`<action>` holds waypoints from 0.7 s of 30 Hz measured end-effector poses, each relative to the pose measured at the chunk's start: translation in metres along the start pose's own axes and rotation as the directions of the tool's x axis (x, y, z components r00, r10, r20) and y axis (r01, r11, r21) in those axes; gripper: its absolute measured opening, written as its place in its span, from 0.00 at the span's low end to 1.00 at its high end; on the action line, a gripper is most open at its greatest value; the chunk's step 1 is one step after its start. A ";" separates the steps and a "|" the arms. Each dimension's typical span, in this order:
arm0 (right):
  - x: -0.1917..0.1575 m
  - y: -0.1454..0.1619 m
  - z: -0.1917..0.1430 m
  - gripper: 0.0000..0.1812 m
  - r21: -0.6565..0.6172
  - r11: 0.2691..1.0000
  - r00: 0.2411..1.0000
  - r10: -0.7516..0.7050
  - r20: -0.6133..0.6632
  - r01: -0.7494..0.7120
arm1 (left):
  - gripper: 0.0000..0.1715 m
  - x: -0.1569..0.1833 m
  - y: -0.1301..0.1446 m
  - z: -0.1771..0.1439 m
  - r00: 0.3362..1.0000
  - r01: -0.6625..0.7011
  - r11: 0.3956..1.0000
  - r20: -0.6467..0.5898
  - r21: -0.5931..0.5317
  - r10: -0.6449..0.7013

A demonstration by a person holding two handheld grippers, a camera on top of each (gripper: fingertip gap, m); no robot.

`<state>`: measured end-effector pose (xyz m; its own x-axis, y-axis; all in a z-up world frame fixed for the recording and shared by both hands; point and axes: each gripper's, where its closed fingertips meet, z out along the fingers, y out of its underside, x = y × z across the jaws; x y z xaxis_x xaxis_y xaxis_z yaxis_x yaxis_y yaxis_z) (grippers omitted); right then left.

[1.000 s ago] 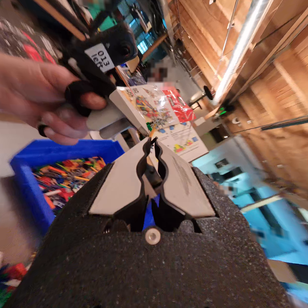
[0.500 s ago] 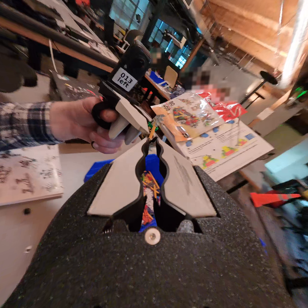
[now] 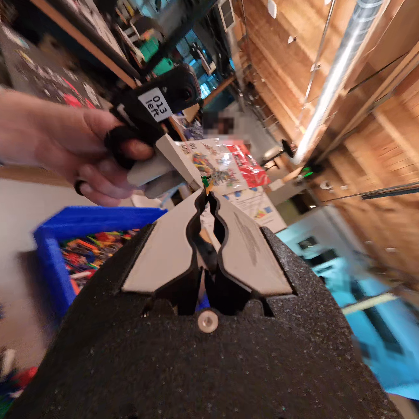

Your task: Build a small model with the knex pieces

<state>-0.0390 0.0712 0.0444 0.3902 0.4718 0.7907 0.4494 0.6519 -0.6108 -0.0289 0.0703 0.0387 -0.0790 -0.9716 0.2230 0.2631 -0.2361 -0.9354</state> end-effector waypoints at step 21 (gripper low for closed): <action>0.003 -0.002 0.000 0.00 -0.151 0.847 0.808 -0.532 -0.253 0.511 | 0.00 -0.001 -0.011 0.007 0.989 0.137 0.985 0.046 0.103 -0.143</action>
<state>-0.0383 0.0711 0.0479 0.2793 -0.1160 0.9532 0.7007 0.7033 -0.1197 -0.0248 0.0740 0.0505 -0.0714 -0.9276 0.3666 0.3476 -0.3676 -0.8626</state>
